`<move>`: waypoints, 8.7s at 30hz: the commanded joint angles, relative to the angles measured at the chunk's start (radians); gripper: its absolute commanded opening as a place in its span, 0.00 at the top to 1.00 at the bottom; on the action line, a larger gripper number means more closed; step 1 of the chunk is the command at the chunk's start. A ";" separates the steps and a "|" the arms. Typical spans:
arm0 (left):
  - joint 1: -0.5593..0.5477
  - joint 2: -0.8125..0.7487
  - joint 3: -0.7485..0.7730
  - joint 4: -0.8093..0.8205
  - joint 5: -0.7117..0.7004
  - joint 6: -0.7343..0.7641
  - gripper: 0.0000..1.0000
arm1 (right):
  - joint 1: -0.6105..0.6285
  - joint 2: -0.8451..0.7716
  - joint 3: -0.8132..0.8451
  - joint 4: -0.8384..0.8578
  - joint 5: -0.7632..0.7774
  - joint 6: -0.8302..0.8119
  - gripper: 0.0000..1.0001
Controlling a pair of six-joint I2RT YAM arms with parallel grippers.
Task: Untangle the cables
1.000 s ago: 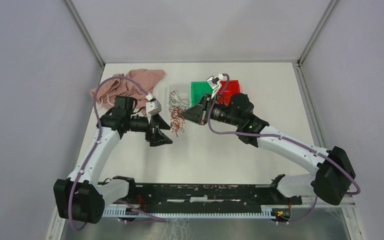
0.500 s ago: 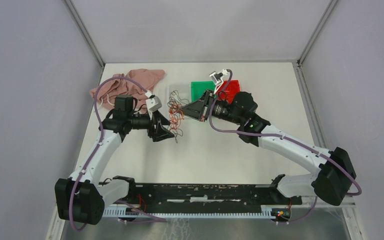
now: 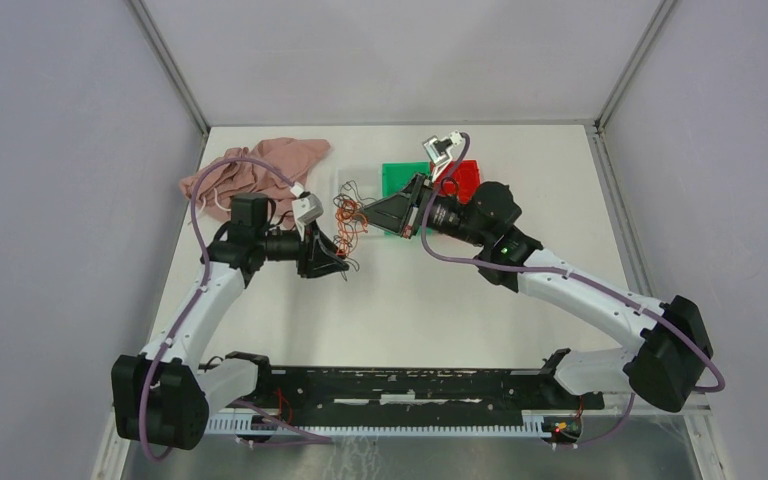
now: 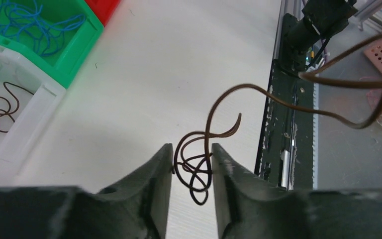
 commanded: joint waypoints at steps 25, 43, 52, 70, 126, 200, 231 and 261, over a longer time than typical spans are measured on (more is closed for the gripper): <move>-0.004 -0.105 0.355 -0.103 -0.648 0.267 0.97 | -0.009 -0.208 -0.214 -0.665 0.207 -0.554 0.52; -0.051 -0.249 0.391 -0.220 -0.379 0.580 0.97 | 0.183 -0.023 -0.096 -0.030 0.206 -0.678 0.23; -0.074 -0.237 0.436 -0.184 -0.326 0.501 0.97 | 0.223 0.081 -0.059 0.119 0.162 -0.629 0.25; -0.091 -0.219 0.565 -0.183 -0.237 0.380 0.97 | 0.224 0.262 0.041 0.151 0.378 -0.602 0.50; -0.091 0.088 1.245 0.160 -0.456 -0.053 0.97 | 0.228 0.372 -0.395 0.292 0.479 -0.443 0.55; -0.098 0.395 0.762 0.390 -0.868 0.178 0.97 | 0.178 -0.313 -0.475 -0.299 0.922 -0.485 0.34; -0.236 0.632 0.590 0.369 -1.053 0.345 0.97 | 0.099 -0.384 -0.504 -0.359 0.925 -0.469 0.34; -0.252 0.764 0.597 0.430 -1.060 0.333 0.97 | 0.034 -0.425 -0.553 -0.371 0.896 -0.451 0.34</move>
